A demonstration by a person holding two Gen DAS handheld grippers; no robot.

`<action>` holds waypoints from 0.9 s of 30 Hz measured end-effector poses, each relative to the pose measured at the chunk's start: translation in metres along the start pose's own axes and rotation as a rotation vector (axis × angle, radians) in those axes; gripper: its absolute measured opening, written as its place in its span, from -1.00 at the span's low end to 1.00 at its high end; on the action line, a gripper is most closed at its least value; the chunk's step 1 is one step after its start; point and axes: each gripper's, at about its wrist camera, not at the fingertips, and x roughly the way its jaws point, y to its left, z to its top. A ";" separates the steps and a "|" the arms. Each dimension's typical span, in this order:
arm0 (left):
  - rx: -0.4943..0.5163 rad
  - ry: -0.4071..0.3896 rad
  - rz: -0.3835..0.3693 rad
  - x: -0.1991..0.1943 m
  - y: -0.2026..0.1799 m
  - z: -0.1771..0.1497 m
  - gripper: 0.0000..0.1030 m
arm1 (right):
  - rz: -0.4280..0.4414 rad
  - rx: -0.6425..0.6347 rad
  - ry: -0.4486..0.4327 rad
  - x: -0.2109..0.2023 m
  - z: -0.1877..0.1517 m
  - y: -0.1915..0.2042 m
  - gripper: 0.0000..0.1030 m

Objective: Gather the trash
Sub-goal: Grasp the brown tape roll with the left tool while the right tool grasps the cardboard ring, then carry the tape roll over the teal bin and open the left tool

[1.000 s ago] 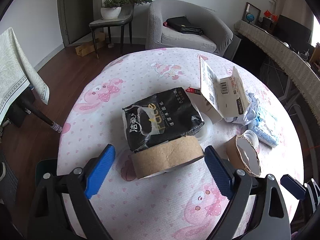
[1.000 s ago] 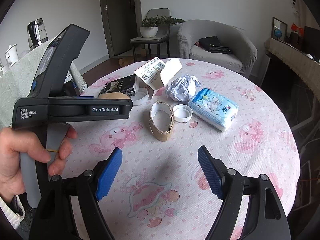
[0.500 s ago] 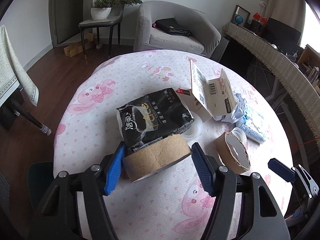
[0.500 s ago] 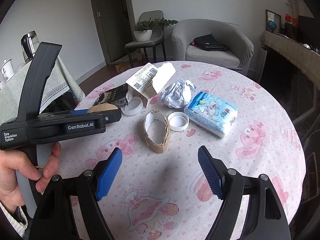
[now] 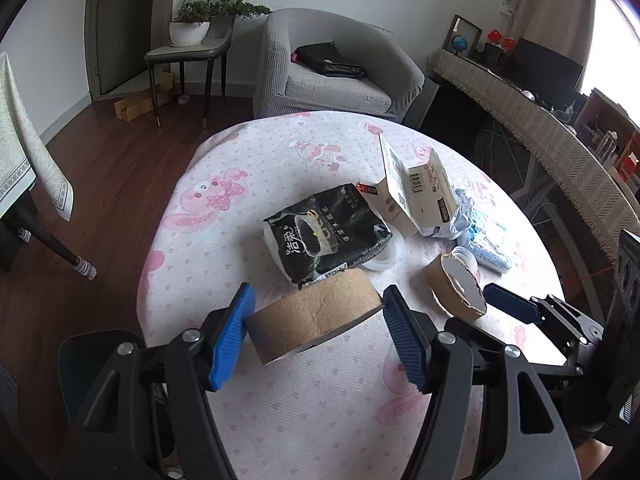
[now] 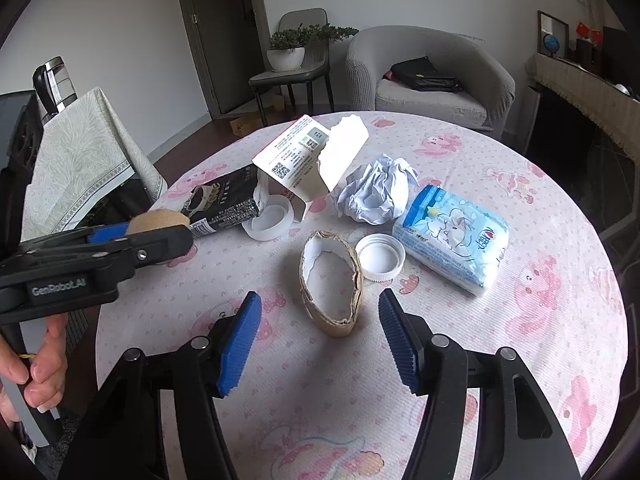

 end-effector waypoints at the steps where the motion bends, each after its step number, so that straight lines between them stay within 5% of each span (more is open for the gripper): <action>1: 0.005 -0.008 -0.004 -0.003 0.001 0.000 0.33 | -0.005 -0.002 0.008 0.002 0.002 0.001 0.03; 8: 0.028 -0.027 -0.006 -0.021 0.017 0.001 0.33 | -0.026 0.013 0.019 0.006 0.014 -0.001 -0.02; 15: 0.034 -0.035 0.007 -0.036 0.043 0.001 0.33 | -0.075 0.007 0.049 0.020 0.018 0.010 -0.34; 27: 0.012 -0.051 0.039 -0.055 0.086 -0.007 0.33 | -0.062 -0.004 -0.031 0.001 0.036 0.038 -0.36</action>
